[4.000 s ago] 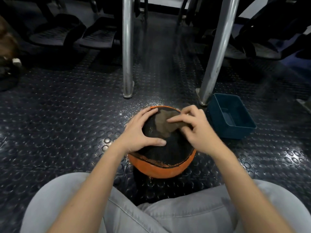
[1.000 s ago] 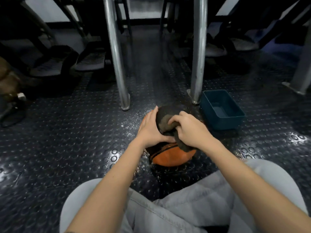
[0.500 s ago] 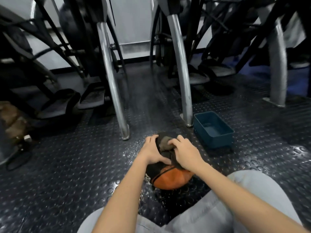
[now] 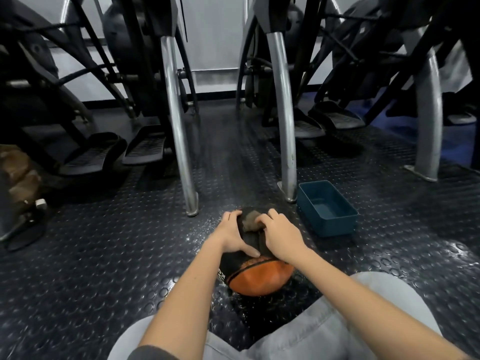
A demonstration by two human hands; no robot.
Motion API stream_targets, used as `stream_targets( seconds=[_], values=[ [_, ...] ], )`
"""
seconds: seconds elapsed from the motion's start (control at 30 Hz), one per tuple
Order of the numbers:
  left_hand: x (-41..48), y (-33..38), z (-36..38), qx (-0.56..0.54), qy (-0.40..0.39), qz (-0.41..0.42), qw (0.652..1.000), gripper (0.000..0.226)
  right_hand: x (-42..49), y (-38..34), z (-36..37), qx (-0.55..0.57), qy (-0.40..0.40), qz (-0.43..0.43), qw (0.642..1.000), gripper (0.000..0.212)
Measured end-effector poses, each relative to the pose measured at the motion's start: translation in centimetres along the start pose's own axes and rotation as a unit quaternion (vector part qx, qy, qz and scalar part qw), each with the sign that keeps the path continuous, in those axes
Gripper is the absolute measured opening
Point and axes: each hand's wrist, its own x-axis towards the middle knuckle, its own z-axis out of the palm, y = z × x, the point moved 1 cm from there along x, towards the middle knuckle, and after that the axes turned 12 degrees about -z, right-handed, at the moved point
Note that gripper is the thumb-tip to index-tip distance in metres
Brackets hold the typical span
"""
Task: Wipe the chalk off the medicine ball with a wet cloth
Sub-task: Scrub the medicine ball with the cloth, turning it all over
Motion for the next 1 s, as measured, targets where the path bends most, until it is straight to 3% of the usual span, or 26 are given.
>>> stream_targets(
  seconds=[0.13,0.33,0.47,0.53,0.73,0.87,1.0],
  values=[
    [0.0,-0.2,0.2,-0.008,0.0,0.011,1.0,0.125,-0.5,0.5,-0.2,0.013,0.001,-0.029,0.999,0.032],
    [0.1,-0.2,0.3,-0.017,-0.001,0.012,1.0,0.125,3.2,1.0,-1.2,-0.028,-0.013,0.037,0.999,0.033],
    [0.5,-0.7,0.2,-0.024,0.0,0.008,1.0,0.125,-1.2,-1.6,0.1,-0.021,-0.005,-0.056,0.998,0.034],
    [0.3,-0.9,0.3,-0.026,0.001,0.009,1.0,0.126,-1.2,-0.9,0.0,-0.01,-0.006,-0.062,0.998,0.034],
    [0.1,-0.1,0.5,-0.022,0.002,0.014,1.0,0.126,3.0,2.4,-1.2,-0.024,-0.029,0.08,0.996,0.034],
    [0.6,-0.4,0.2,-0.022,-0.01,0.009,1.0,0.126,-0.5,-0.2,-0.2,-0.018,0.0,0.011,1.0,0.033],
    [0.3,-0.8,0.3,-0.031,-0.001,0.009,0.999,0.126,-0.8,0.4,-0.5,0.019,-0.022,-0.027,0.999,0.031]
  ],
)
